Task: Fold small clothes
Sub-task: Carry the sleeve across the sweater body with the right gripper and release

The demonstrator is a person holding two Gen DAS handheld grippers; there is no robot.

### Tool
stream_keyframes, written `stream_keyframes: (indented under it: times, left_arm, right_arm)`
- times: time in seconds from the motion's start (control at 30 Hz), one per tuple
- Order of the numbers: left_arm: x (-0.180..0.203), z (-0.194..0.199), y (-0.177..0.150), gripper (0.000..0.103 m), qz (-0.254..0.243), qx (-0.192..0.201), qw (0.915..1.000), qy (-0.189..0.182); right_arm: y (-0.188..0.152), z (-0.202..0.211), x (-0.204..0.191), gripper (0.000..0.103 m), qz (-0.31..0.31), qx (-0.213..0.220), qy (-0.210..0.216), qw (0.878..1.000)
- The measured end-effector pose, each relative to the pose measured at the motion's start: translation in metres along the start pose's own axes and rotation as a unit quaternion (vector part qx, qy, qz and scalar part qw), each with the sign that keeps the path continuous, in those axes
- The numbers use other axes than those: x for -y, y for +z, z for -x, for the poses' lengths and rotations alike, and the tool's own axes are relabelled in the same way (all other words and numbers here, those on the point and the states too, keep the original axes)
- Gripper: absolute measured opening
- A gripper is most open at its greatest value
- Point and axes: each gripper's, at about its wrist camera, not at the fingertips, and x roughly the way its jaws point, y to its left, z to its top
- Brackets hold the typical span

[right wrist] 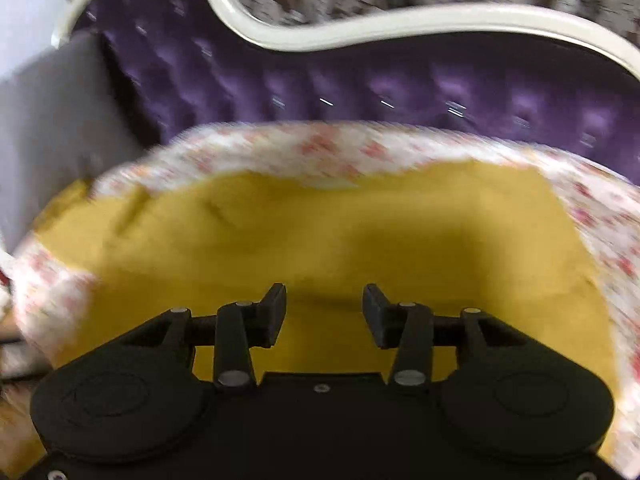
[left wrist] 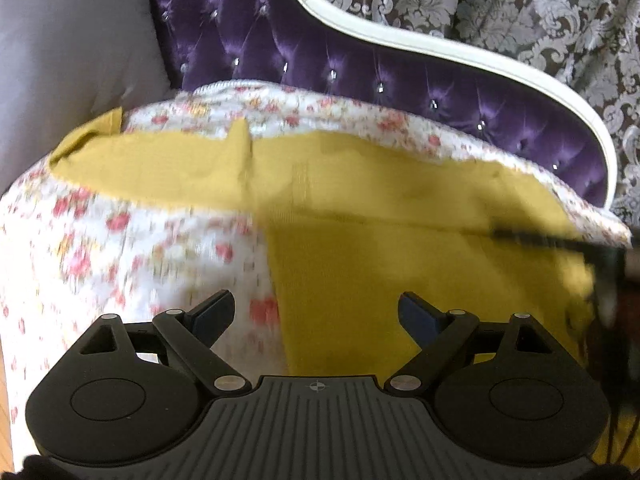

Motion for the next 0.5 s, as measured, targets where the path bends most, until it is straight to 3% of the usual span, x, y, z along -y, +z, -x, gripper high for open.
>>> stream_keyframes:
  times: [0.13,0.27,0.4,0.5]
  left_arm:
    - [0.006,-0.024,0.030,0.089,-0.021,0.009,0.9996,0.014]
    - [0.009,-0.053,0.056,0.089,-0.030,0.011,0.9991,0.028]
    - [0.007,-0.082,0.074,0.088,-0.032,0.010,0.9989,0.033]
    - [0.007,-0.106,0.081,0.073,-0.048,-0.003,0.9980,0.041]
  right_arm:
    - [-0.023,0.001,0.007,0.053,0.009,0.005,-0.034,0.999]
    - [-0.026,0.000,0.005,0.062,0.017,0.017,-0.052,0.998]
    - [-0.030,0.001,0.005,0.064,0.013,0.029,-0.053,0.998]
    - [-0.031,0.000,0.007,0.065,0.007,0.031,-0.050,0.998]
